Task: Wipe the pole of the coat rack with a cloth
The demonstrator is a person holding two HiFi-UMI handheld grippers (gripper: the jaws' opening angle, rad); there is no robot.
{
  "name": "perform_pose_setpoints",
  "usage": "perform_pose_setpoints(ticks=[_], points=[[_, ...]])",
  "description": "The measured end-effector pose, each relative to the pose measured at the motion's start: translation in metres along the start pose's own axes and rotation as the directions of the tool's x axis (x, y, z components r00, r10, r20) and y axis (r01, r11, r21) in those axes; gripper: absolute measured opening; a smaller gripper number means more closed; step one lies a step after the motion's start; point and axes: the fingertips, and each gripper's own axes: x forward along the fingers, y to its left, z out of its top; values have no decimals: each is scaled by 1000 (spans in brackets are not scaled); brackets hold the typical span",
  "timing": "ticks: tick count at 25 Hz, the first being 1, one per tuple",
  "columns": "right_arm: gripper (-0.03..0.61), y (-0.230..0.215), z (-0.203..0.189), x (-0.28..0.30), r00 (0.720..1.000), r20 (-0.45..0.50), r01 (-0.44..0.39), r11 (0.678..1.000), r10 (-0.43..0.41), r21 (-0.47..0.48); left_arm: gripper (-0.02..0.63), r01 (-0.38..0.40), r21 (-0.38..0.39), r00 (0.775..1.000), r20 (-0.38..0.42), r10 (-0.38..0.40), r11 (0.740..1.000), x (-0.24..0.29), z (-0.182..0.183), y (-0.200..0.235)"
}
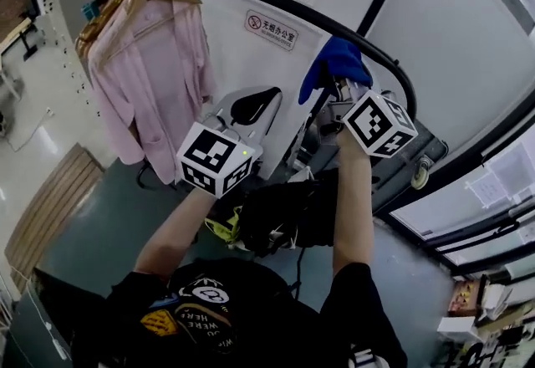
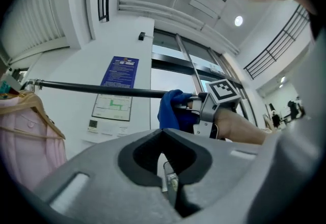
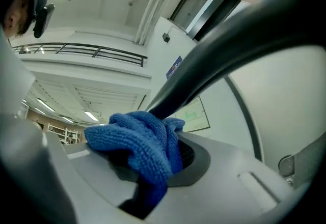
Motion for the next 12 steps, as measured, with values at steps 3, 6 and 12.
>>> perform_pose_setpoints(ticks=[3, 6, 12], points=[[60, 26, -20, 41, 997, -33, -74, 997, 74, 11, -2, -93, 22, 996, 8, 92, 995, -23, 5, 32], [60, 61, -41, 90, 985, -70, -153, 988, 155, 29, -2, -189, 50, 982, 8, 189, 981, -58, 10, 67], [61, 129, -77, 181, 955, -110, -265, 958, 277, 113, -3, -387, 79, 922, 4, 388, 919, -135, 23, 130]])
